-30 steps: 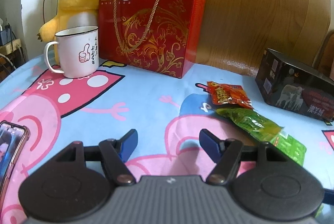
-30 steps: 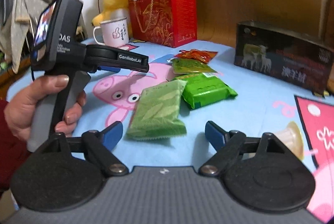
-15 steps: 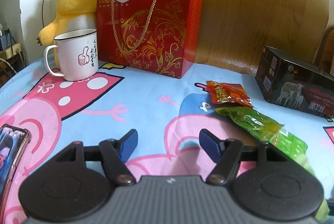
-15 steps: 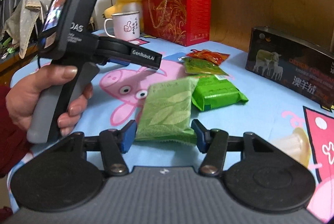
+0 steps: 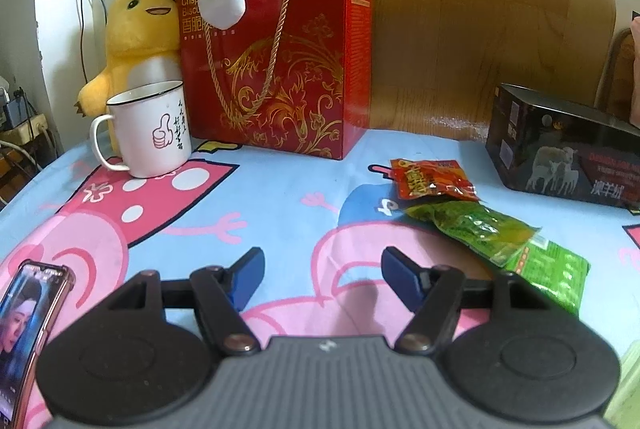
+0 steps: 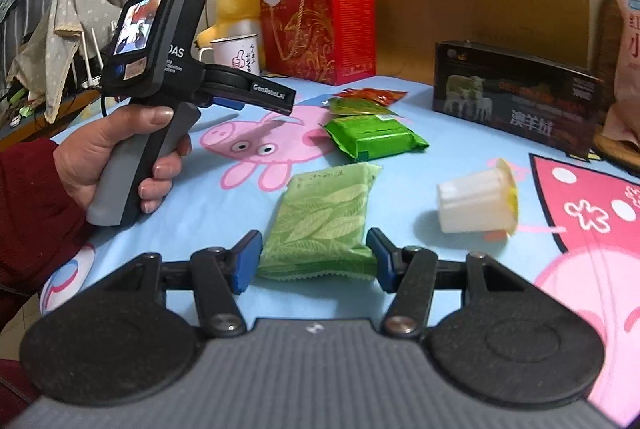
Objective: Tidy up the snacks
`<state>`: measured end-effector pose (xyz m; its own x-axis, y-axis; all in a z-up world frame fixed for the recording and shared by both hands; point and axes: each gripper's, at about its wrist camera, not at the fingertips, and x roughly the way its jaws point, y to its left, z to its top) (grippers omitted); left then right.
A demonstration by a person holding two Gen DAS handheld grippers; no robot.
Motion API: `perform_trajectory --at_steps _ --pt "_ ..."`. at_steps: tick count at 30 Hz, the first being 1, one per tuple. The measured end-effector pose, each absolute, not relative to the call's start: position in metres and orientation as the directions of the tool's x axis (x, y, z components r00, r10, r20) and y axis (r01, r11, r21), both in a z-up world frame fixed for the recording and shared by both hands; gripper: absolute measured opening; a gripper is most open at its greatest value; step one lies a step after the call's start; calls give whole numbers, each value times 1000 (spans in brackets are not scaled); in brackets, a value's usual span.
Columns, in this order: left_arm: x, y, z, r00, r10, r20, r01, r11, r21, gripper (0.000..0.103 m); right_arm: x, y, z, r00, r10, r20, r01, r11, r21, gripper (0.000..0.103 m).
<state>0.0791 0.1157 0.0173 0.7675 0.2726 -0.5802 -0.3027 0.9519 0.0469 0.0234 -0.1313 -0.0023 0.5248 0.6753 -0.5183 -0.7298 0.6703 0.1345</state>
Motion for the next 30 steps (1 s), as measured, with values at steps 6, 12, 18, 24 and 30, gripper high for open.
perform_trajectory --at_steps 6,12,18,24,30 --pt "76 112 16 762 274 -586 -298 953 59 66 24 -132 -3 532 670 -517 -724 677 131 60" --pt "72 106 15 752 262 -604 -292 955 51 66 24 -137 -4 534 671 -514 -716 682 148 60" --pt "62 85 13 756 216 -618 -242 969 43 67 21 -143 -4 535 671 -514 -706 689 164 60" --pt "60 68 13 758 176 -628 -190 981 45 67 17 -153 -4 526 676 -516 -714 681 164 60" --pt "48 68 17 785 -17 -619 -93 985 -145 74 19 -174 -2 514 672 -533 -730 669 140 61"
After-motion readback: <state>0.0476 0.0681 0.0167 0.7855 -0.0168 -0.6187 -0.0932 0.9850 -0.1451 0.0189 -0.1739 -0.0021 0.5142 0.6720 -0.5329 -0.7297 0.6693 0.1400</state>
